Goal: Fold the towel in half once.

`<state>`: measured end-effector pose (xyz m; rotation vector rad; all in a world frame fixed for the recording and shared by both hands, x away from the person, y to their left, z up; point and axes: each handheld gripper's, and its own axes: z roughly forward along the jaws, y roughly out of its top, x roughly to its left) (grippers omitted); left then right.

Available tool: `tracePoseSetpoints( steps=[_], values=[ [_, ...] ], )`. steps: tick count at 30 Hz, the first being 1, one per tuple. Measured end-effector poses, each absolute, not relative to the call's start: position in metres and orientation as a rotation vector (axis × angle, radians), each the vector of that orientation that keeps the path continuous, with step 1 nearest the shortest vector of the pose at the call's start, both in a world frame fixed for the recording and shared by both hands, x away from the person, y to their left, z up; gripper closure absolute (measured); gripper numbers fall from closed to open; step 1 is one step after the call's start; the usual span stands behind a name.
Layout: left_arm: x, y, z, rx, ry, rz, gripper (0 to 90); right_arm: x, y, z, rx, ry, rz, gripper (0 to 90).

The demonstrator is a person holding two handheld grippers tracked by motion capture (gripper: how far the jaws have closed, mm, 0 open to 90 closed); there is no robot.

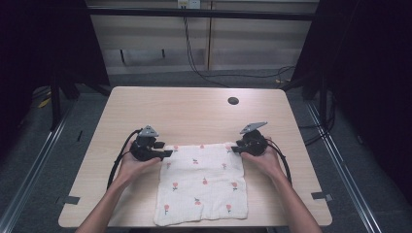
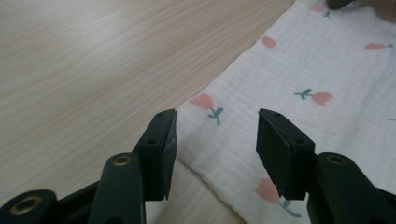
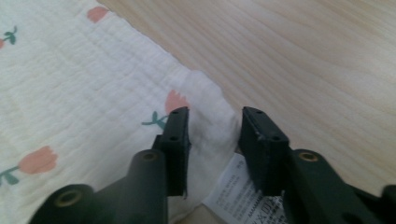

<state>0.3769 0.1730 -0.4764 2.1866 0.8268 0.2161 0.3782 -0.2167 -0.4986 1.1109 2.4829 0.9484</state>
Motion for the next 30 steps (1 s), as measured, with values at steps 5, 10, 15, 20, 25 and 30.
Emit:
tracePoseSetpoints(
  steps=[5, 10, 15, 20, 25, 30],
  values=[
    [0.386, 0.177, -0.476, 2.162, 0.852, 0.205, 48.3, 0.377, -0.216, -0.498, 1.104, 2.502, 0.962, 79.9],
    [0.392, 0.18, -0.485, 2.172, 0.883, 0.204, 50.2, 0.378, -0.217, -0.498, 1.117, 2.503, 0.978, 84.4],
    [0.397, 0.177, -0.494, 2.184, 0.876, 0.197, 56.0, 0.378, -0.22, -0.499, 1.142, 2.498, 1.006, 85.1],
    [0.398, 0.171, -0.496, 2.184, 0.886, 0.186, 52.0, 0.377, -0.219, -0.5, 1.13, 2.493, 1.001, 85.1],
    [0.398, 0.165, -0.498, 2.234, 0.857, 0.194, 48.3, 0.376, -0.219, -0.5, 1.139, 2.481, 1.008, 84.8],
    [0.395, 0.159, -0.498, 2.255, 0.828, 0.203, 49.7, 0.376, -0.22, -0.501, 1.137, 2.483, 1.02, 84.8]
  ],
)
